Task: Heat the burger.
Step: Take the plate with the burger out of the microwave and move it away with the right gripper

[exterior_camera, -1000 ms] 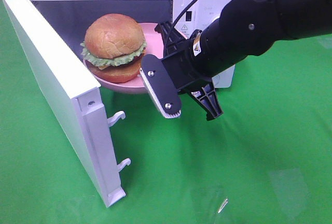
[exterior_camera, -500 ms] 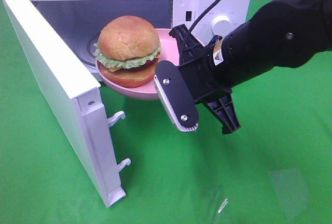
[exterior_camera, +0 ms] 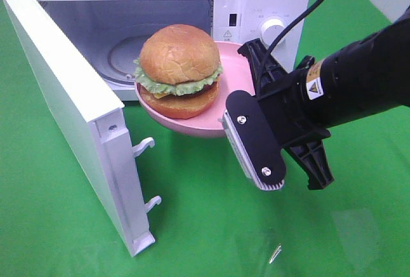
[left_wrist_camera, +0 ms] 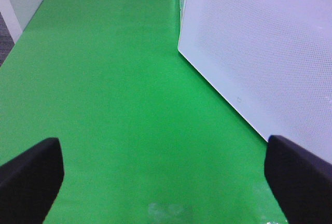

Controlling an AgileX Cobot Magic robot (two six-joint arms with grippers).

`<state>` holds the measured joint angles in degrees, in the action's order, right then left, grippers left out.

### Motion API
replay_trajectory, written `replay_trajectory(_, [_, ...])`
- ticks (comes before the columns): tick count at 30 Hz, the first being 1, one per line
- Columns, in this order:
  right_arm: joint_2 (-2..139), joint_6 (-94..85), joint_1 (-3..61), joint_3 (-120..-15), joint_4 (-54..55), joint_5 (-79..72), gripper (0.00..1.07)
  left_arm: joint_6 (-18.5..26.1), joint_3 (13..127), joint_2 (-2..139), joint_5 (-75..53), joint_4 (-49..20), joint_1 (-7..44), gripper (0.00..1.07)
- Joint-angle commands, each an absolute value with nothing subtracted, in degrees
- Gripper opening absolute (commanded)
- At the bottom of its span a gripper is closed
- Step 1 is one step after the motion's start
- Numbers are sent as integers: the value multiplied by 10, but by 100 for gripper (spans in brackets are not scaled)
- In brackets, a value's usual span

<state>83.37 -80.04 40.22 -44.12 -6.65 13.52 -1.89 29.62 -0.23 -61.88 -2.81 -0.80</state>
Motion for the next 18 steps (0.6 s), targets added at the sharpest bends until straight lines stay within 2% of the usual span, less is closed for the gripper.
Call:
replay_trajectory(1, [795, -779, 402, -424, -69, 98, 0, -17, 297, -12, -611, -29, -9, 100])
replay_trajectory(16, [698, -747, 402, -361, -78, 128, 0, -17, 297, -12, -611, -29, -9, 100])
replay_trajectory(18, [664, -712, 402, -354, -116, 156, 0, -17, 297, -12, -611, -29, -9, 100])
